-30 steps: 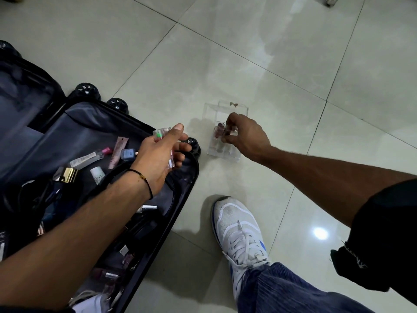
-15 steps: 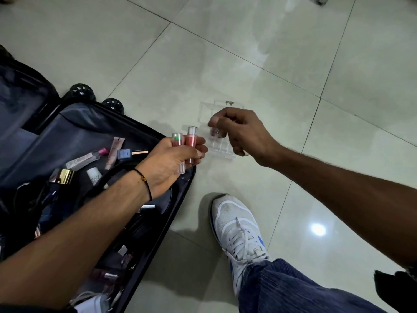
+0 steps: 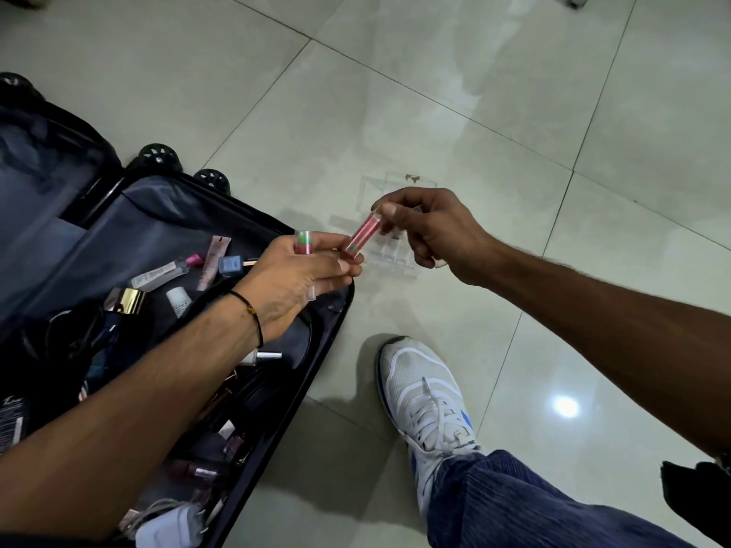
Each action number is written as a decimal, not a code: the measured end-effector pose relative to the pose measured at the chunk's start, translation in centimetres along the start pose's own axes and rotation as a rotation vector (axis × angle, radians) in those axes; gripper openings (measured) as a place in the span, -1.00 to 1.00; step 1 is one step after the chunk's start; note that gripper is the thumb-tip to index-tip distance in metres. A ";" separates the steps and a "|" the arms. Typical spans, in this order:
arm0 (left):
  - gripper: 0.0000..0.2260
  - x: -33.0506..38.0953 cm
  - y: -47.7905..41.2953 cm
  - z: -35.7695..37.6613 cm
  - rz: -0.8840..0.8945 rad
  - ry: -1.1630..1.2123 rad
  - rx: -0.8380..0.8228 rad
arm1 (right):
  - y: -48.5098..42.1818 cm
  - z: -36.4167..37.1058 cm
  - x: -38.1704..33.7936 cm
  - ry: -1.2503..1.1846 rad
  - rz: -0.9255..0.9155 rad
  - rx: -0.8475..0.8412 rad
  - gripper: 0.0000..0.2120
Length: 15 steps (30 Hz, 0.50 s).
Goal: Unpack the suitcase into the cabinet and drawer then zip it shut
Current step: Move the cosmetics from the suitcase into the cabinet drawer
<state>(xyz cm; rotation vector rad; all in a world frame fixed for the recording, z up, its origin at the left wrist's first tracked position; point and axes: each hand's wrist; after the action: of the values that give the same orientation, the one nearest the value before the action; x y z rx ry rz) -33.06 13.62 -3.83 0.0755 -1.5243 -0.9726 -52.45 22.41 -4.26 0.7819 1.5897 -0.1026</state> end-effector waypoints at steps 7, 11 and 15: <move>-0.73 0.4 0.0 -0.2 0.028 0.076 0.016 | -0.4 -0.9 1.1 -0.132 0.148 0.027 -0.78; -0.75 0.2 -0.1 -0.3 0.011 0.050 0.024 | -0.6 -1.9 1.2 -0.121 0.171 0.074 -0.79; -0.77 -0.1 -0.3 -0.3 -0.019 -0.007 0.074 | -1.1 -3.4 1.3 -0.047 0.152 0.206 -0.81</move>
<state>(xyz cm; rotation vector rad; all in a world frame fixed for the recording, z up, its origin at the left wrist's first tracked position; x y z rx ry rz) -32.88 13.31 -4.11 0.1401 -1.5682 -0.9322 -55.83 23.79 -5.13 1.0509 1.4852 -0.1754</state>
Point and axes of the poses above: each hand's wrist, its own y-axis away from the middle knuckle, its own z-axis out of the palm, x = y × z, and after that the axes turned 11 degrees about x, right-handed
